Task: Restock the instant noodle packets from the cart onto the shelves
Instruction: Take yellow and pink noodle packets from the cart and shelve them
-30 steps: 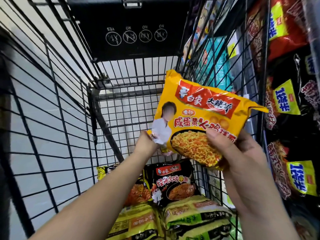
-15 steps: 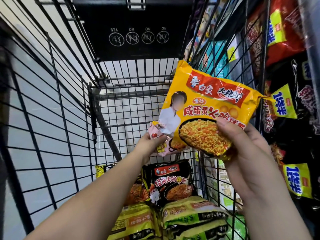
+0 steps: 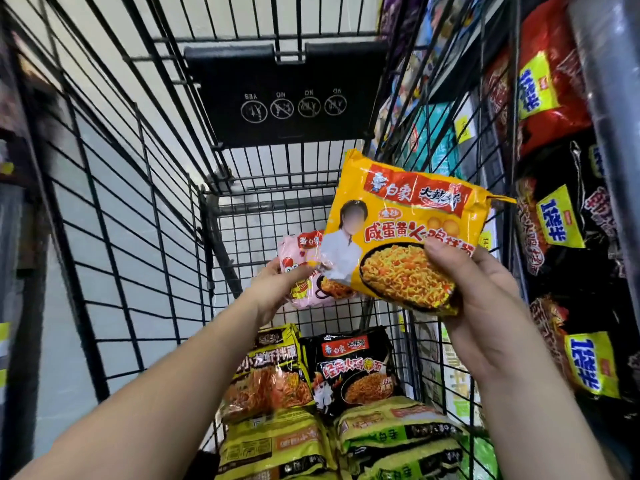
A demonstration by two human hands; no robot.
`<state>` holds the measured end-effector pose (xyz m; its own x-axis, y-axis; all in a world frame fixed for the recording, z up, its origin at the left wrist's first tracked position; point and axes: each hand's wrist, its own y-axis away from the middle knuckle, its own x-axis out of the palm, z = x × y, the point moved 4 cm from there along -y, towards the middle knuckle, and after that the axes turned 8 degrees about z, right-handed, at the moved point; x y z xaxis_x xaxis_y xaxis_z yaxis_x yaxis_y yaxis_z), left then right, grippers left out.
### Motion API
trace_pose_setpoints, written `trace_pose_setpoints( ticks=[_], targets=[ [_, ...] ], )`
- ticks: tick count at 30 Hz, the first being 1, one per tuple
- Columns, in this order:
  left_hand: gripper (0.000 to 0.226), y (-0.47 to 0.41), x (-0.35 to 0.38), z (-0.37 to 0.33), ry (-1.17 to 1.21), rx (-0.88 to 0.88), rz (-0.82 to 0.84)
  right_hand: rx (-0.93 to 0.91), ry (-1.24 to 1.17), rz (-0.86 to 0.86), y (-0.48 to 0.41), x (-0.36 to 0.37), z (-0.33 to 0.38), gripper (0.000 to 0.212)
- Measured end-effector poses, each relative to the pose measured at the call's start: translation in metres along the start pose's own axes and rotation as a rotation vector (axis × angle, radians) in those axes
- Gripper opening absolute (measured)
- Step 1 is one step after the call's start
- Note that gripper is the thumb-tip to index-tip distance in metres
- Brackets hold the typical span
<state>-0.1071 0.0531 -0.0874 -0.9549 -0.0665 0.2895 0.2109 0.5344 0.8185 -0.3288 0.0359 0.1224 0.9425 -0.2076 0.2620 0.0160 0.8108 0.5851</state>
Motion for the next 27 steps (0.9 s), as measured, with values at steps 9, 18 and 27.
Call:
trace_pose_setpoints(
  ticks=[9, 18, 27],
  targets=[
    [0.05, 0.117, -0.016, -0.131, -0.049, 0.237, 0.028, -0.017, 0.0, 0.031, 0.033, 0.029, 0.054, 0.033],
    [0.044, 0.281, -0.002, -0.242, -0.188, 0.517, 0.063, -0.173, -0.071, 0.095, 0.111, 0.058, 0.15, 0.016],
    [0.079, 0.399, 0.022, -0.285, -0.251, 0.766, 0.096, -0.334, 0.009, 0.222, 0.187, 0.056, 0.21, 0.027]
  ],
)
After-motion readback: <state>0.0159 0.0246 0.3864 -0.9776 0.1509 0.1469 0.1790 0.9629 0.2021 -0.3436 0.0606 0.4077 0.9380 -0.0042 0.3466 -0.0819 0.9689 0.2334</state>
